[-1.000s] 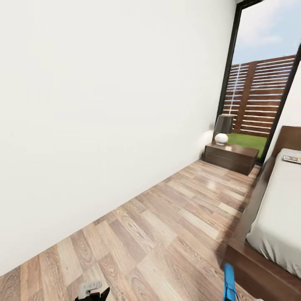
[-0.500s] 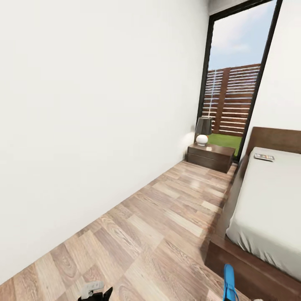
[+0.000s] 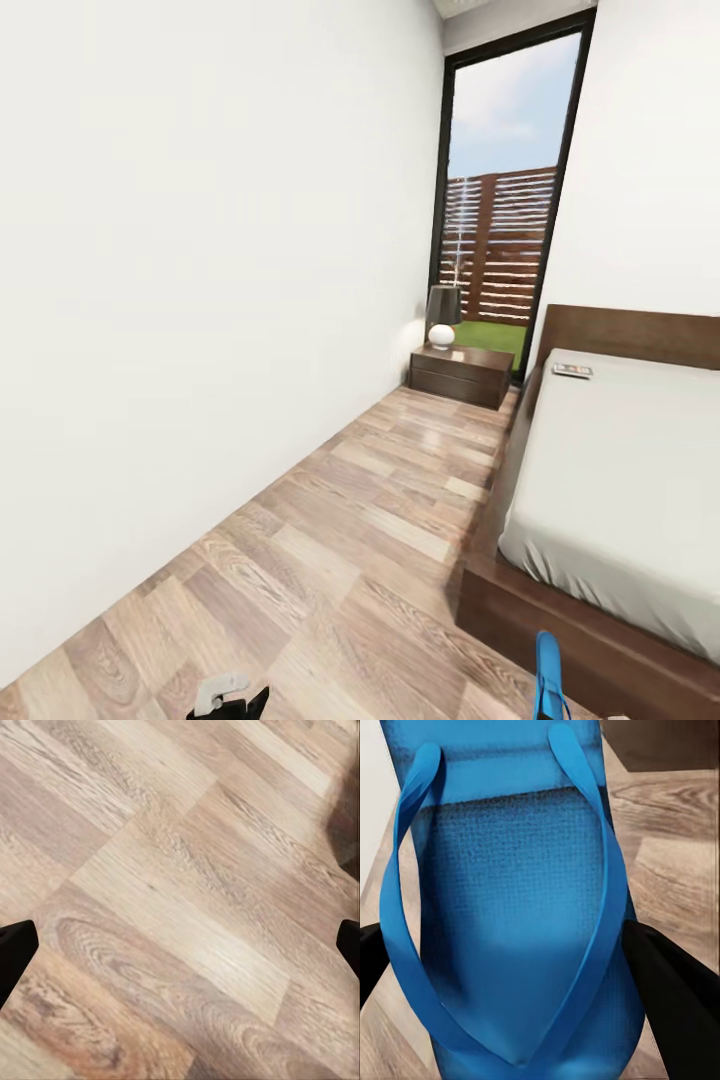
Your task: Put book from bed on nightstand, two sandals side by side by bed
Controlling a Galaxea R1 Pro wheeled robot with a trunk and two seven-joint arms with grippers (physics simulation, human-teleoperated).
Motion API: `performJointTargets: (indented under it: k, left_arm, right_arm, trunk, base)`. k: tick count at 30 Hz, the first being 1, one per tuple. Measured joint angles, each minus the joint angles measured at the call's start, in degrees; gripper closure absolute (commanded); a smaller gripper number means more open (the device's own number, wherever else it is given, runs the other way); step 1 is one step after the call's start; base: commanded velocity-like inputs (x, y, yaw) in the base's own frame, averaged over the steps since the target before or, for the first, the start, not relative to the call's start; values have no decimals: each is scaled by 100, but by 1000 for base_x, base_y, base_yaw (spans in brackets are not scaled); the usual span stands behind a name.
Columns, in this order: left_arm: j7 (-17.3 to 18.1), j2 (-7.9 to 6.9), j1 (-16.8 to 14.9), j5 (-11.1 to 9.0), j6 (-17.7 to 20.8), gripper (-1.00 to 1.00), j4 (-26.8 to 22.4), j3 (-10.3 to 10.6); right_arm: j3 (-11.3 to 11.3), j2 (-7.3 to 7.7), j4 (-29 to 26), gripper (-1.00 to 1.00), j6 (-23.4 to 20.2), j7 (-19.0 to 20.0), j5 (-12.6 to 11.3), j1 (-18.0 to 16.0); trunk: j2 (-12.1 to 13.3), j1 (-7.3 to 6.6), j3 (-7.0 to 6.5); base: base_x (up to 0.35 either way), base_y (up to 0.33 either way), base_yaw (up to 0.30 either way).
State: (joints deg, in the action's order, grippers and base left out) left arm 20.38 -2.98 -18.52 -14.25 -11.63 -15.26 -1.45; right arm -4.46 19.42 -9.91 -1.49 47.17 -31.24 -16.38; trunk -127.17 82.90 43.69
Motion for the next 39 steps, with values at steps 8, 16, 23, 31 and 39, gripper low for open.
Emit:
performJointTargets:
  k: [8, 16, 23, 31, 39]
  left_arm:
    - [0, 0, 0, 0, 0, -100, 0, 0]
    - [0, 0, 0, 0, 0, -100, 0, 1]
    - [0, 1, 0, 0, 0, -100, 0, 0]
    - [0, 3, 0, 5, 0, -100, 0, 0]
    - [0, 3, 0, 7, 0, -100, 0, 0]
  right_arm:
    - [0, 1, 1, 100, 0, 0, 1, 0]
    - [0, -5, 1, 100, 0, 0, 1, 0]
    - [-3, -5, 0, 100, 0, 0, 1, 0]
    - [-1, -6, 1, 100, 0, 0, -1, 0]
    - [1, -6, 1, 100, -1, 0, 1, 0]
  trunk:
    - [0, 0, -45]
    - [0, 0, -90]
    - [199, -109, -218]
    - [520, -285, -407]
    - [841, -461, -593]
  base:
    - [0, 0, -263]
    - [0, 0, -263]
    - [0, 0, -263]
    - [0, 0, -263]
    - [0, 0, -266]
